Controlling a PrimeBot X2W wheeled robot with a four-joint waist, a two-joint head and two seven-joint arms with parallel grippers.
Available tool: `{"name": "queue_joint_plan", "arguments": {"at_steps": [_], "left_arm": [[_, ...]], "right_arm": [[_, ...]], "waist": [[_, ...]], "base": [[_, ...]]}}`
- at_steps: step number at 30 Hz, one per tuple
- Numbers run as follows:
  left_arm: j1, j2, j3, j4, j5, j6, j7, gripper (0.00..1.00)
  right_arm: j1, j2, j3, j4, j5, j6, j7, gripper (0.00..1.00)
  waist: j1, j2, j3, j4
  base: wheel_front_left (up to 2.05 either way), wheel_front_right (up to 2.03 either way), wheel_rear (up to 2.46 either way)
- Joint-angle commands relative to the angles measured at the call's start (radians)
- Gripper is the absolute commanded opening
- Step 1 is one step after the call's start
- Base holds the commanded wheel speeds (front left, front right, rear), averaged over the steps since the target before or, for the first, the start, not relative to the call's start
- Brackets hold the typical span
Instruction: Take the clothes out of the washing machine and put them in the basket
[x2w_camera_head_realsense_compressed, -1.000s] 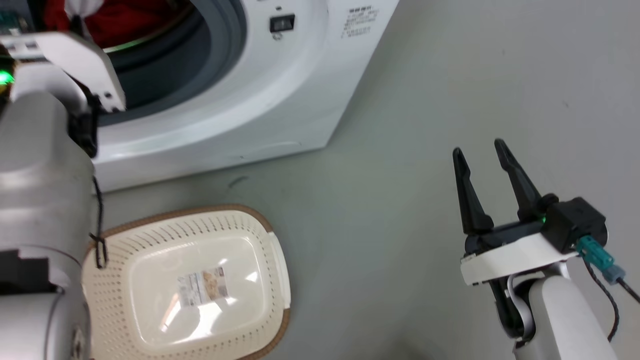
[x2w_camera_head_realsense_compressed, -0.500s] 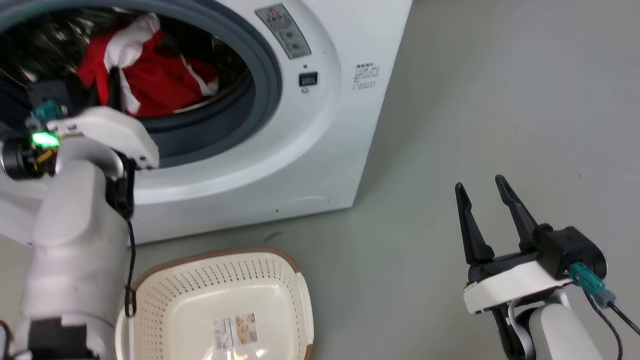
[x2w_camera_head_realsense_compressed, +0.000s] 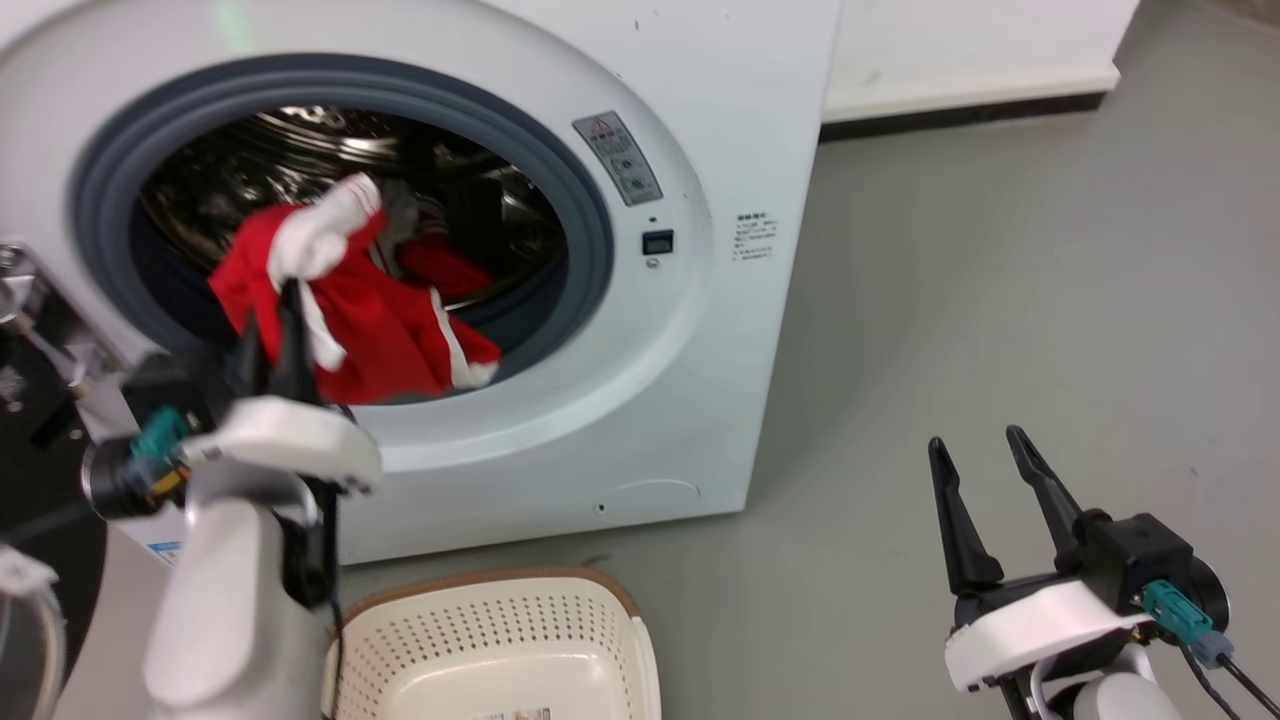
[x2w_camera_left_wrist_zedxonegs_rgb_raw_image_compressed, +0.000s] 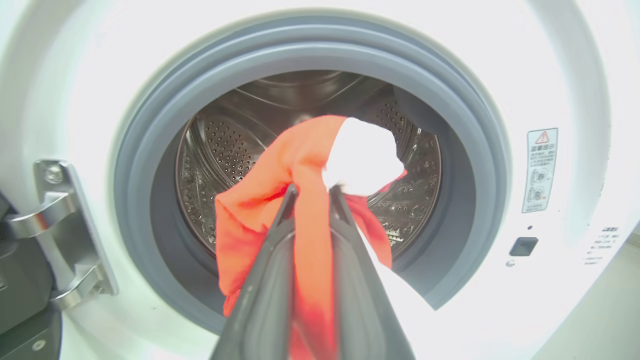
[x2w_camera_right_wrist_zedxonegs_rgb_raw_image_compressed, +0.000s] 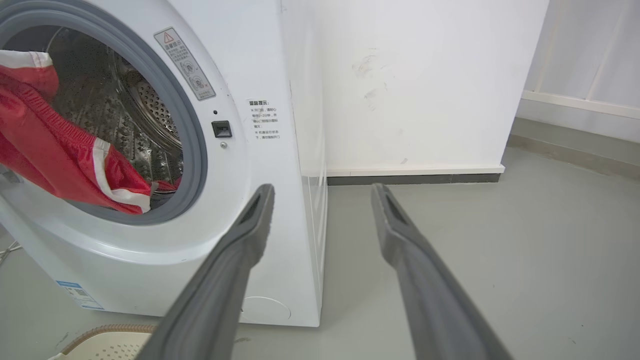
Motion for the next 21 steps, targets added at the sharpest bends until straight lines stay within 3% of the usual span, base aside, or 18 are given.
{"name": "queue_joint_plan", "arguments": {"at_steps": [1,12,15,21], "left_arm": [[0.041,-0.016,0.0,-0.041,0.008,0.006,-0.002,0.0],[0.367,-0.09,-0.059,-0.414,0.021,0.043,0.007,0.0],[0.503,-0.103,-0.093,-0.549,0.008,0.087,0.048,0.0],[0.595,-0.109,-0.129,-0.521,-0.004,0.114,0.069,0.0]], "right_arm": [[0.017,0.001,-0.004,-0.008,-0.007,0.0,0.007,1.0],[0.085,0.001,-0.025,-0.067,-0.031,0.0,0.053,1.0],[0.095,0.001,-0.029,-0.092,-0.03,0.0,0.067,1.0],[0.081,0.001,-0.028,-0.111,-0.028,0.0,0.069,1.0]], "waist": [[0.0003,0.0,-0.026,0.021],[0.0003,0.0,-0.076,0.078],[0.0003,0.0,-0.069,0.093],[0.0003,0.0,-0.028,0.107]], "base": [[0.0,0.0,0.0],[0.0,0.0,0.0],[0.0,0.0,0.0],[0.0,0.0,0.0]]}}
